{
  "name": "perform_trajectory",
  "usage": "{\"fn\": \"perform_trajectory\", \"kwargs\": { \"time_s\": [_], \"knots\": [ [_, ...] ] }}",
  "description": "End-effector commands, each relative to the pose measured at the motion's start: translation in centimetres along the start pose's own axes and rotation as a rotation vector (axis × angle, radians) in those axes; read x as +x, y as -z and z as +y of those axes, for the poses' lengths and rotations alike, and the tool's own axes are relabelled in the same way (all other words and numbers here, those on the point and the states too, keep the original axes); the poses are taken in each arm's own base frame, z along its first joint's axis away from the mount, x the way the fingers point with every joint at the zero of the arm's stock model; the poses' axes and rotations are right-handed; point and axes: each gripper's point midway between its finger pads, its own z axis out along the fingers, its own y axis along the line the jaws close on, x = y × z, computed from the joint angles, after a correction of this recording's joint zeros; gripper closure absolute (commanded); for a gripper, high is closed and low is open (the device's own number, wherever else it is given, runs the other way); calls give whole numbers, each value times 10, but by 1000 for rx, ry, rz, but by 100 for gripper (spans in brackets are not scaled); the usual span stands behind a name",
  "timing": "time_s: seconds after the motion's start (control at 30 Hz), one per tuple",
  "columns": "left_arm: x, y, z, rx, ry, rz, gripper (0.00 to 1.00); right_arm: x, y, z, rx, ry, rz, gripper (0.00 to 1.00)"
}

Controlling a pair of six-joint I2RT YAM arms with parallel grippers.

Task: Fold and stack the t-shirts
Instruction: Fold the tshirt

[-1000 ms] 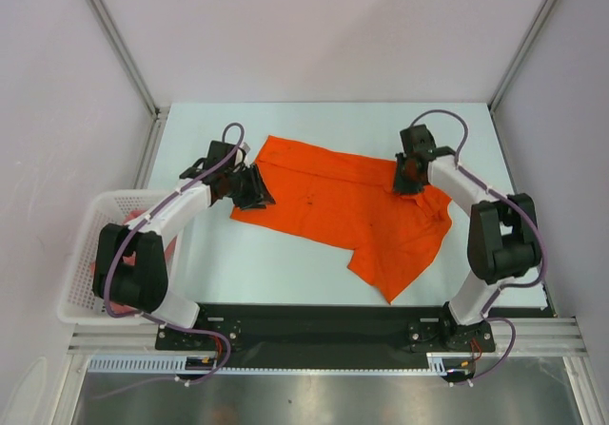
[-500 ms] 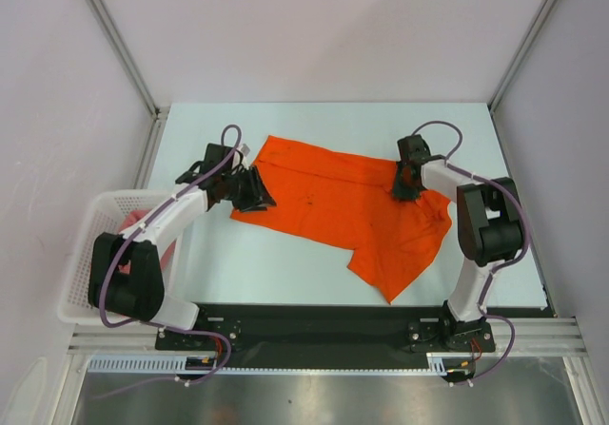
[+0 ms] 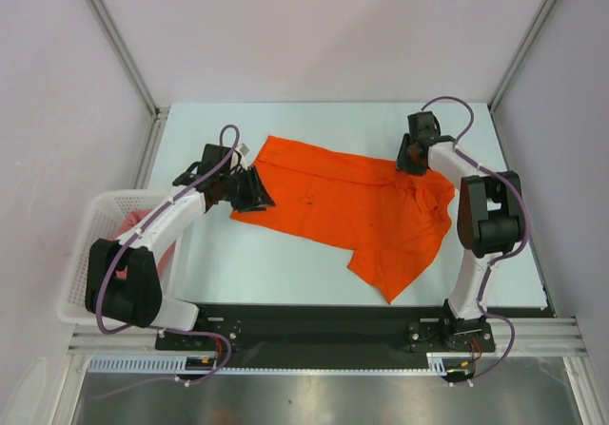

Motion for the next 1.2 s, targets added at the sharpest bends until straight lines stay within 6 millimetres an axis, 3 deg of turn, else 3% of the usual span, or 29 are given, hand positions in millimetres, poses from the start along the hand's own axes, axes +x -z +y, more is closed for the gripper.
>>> {"fn": "perform_trajectory", "kwargs": {
  "time_s": [0.0, 0.13, 0.17, 0.23, 0.3, 0.37, 0.43, 0.57, 0.67, 1.17],
  "knots": [
    [-4, 6, -5, 19, -41, -20, 59, 3, 25, 8, -55, -35, -3, 60],
    [-3, 2, -3, 16, -31, -7, 59, 14, 46, 14, -113, -70, 13, 59],
    [-3, 2, -4, 19, -27, -5, 59, 29, 43, 9, -102, -67, 35, 60],
    [-3, 1, -5, 22, -22, -4, 59, 30, 41, 5, -96, -60, 12, 64],
    [-4, 0, -7, 32, -15, 0, 59, 36, 35, 3, -97, -44, 24, 86],
    [-4, -1, -8, 36, -14, 2, 59, 43, 25, 2, -89, 10, 46, 92],
    [-4, -1, -8, 35, -15, 3, 59, 43, 19, 1, -70, 41, 49, 91],
    [-3, -1, -8, 39, -10, 6, 59, 44, 7, 3, -67, 73, 49, 77],
    [-2, 0, -8, 37, -14, 3, 59, 45, 1, 8, -77, 77, 59, 73],
    [-1, -2, -6, 32, -12, 11, 59, 33, -16, 8, -29, 78, 48, 74]
  ]
}}
